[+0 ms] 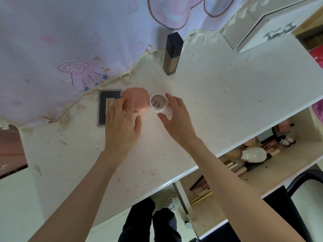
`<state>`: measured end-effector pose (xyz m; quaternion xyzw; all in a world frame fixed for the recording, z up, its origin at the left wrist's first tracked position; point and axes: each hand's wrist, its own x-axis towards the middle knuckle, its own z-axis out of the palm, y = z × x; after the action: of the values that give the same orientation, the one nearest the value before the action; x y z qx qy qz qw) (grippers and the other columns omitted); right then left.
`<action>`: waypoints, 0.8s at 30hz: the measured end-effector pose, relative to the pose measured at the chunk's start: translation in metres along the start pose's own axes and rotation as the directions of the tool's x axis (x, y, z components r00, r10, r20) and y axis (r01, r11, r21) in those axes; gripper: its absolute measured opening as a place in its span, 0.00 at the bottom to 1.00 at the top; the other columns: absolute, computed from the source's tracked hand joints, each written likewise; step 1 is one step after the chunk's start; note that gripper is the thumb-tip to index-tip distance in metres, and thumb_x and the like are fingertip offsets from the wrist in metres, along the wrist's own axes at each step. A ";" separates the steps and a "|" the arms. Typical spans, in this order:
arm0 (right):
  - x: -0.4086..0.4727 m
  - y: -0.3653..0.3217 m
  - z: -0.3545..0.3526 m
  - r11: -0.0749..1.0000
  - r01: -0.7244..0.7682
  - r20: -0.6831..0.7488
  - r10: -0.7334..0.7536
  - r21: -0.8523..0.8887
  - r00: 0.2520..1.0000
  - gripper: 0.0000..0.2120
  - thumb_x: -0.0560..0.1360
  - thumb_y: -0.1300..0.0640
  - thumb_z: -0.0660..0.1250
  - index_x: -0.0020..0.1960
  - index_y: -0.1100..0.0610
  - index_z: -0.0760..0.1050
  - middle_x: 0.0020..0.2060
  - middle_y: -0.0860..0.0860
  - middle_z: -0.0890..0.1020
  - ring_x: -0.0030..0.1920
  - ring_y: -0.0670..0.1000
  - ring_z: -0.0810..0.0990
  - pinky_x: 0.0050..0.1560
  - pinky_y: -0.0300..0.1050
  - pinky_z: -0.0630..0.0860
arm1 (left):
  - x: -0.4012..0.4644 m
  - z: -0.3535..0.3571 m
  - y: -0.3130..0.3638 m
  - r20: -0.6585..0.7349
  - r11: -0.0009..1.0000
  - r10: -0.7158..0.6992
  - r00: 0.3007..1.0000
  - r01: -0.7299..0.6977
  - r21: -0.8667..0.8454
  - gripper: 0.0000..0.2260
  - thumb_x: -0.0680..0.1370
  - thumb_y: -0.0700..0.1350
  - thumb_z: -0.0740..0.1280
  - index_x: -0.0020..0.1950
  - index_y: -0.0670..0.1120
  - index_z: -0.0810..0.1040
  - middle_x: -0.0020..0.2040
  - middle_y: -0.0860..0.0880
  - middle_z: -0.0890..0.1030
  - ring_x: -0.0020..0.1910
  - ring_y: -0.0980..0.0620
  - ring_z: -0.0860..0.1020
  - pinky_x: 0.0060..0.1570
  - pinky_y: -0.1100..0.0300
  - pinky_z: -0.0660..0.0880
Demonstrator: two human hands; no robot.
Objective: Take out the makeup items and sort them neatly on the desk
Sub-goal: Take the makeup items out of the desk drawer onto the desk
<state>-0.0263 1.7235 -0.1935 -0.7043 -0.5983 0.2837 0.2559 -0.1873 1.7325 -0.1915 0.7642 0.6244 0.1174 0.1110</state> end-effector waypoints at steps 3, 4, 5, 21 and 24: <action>-0.022 0.012 -0.006 0.979 0.019 0.001 -0.019 -0.204 1.000 0.28 0.76 0.52 0.65 0.72 0.57 0.62 0.69 0.53 0.68 0.71 0.54 0.64 0.72 0.50 0.54 | -0.016 0.000 0.006 0.006 0.999 0.026 1.000 -0.026 -0.039 0.24 0.77 0.44 0.62 0.72 0.42 0.62 0.72 0.37 0.61 0.72 0.37 0.59 0.69 0.43 0.61; -0.031 0.018 -0.010 0.962 0.018 0.019 -0.013 -0.272 1.000 0.27 0.77 0.50 0.63 0.73 0.56 0.61 0.71 0.53 0.66 0.73 0.53 0.60 0.74 0.52 0.49 | -0.023 0.000 0.012 0.002 0.998 0.045 0.999 -0.044 -0.041 0.24 0.77 0.44 0.62 0.72 0.42 0.62 0.73 0.37 0.60 0.72 0.37 0.58 0.69 0.43 0.61; -0.041 0.025 -0.014 0.946 0.015 0.037 -0.003 -0.324 0.999 0.27 0.78 0.49 0.62 0.73 0.55 0.60 0.73 0.52 0.64 0.75 0.52 0.56 0.74 0.53 0.46 | -0.031 0.001 0.018 -0.002 0.996 0.068 0.998 -0.068 -0.050 0.24 0.77 0.45 0.62 0.72 0.42 0.63 0.73 0.37 0.61 0.72 0.37 0.59 0.68 0.42 0.62; -0.202 0.181 -0.104 0.892 -0.183 0.095 0.242 -0.413 0.966 0.19 0.79 0.60 0.60 0.68 0.61 0.68 0.65 0.57 0.72 0.66 0.56 0.69 0.68 0.51 0.64 | -0.175 0.075 0.164 0.195 0.875 0.463 0.864 -0.411 -0.257 0.16 0.75 0.38 0.64 0.62 0.40 0.73 0.58 0.42 0.76 0.55 0.45 0.76 0.53 0.54 0.76; -0.199 0.205 -0.105 0.875 -0.131 0.221 0.259 -0.466 0.940 0.17 0.79 0.58 0.57 0.67 0.59 0.69 0.63 0.56 0.73 0.62 0.57 0.70 0.64 0.49 0.66 | -0.185 0.112 0.168 0.432 0.948 0.318 0.844 -0.273 -0.164 0.18 0.79 0.44 0.58 0.69 0.45 0.64 0.62 0.46 0.70 0.59 0.49 0.70 0.56 0.58 0.71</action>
<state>0.1665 1.4937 -0.2438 -0.7546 -0.6021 0.2594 -0.0281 -0.0316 1.5158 -0.2525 0.8511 0.4494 -0.0184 0.2709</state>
